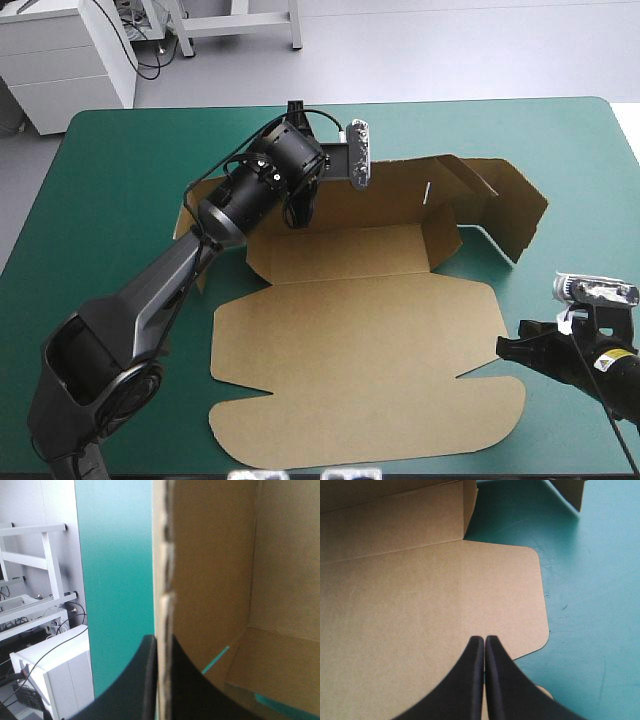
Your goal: Fold the box
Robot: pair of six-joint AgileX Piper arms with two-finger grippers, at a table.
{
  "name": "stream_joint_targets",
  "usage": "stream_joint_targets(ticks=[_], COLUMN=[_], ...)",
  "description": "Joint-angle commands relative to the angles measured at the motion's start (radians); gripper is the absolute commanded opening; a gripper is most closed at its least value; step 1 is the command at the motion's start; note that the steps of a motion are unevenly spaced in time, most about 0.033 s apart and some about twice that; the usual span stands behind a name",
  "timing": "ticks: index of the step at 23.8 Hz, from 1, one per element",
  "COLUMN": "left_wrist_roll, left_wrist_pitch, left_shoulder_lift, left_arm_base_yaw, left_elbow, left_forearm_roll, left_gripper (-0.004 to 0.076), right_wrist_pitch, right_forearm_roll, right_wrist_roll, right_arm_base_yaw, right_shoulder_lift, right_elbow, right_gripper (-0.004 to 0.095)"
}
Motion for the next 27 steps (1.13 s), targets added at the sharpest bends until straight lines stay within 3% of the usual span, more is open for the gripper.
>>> stream_joint_targets(ticks=[1,8,13,14,17,20,27], left_wrist_roll=[-0.053,-0.259,-0.499,-0.608,-0.96,-1.111,-1.211], left_wrist_pitch=[-0.109,-0.313,-0.473,-0.505,-0.51,-0.508,-0.442], left_shoulder_lift=[-0.093,-0.247,-0.363,-0.385,-0.398,-0.398,-0.398], left_arm_base_yaw=[-0.012,-0.115,-0.165,-0.172,-0.175,-0.175,-0.175], left_elbow=[0.108,0.433,0.689,0.761,0.938,1.01,1.041], left_forearm_roll=[0.136,0.427,0.673,0.801,1.206,1.36,1.358], left_gripper=[-0.0008,-0.0008,-0.0008,-0.0008,-0.0008,-0.0008,-0.0008], right_wrist_pitch=[-0.048,-0.063,-0.074,-0.074,-0.074,-0.074,-0.084], right_forearm_roll=[0.023,0.023,0.023,0.023,0.023,0.026,0.027], right_wrist_roll=[-0.002,-0.002,0.006,0.006,0.006,0.006,0.006], right_arm_base_yaw=[0.002,0.002,0.002,0.002,0.002,0.002,0.002], right_shoulder_lift=[0.005,0.011,0.013,0.013,0.021,0.023,0.028], right_elbow=[-0.032,-0.032,-0.032,-0.032,-0.033,-0.033,-0.036], right_gripper=[-0.0004,-0.0004,-0.0004,-0.0004,-0.0004,-0.0004,-0.0004])
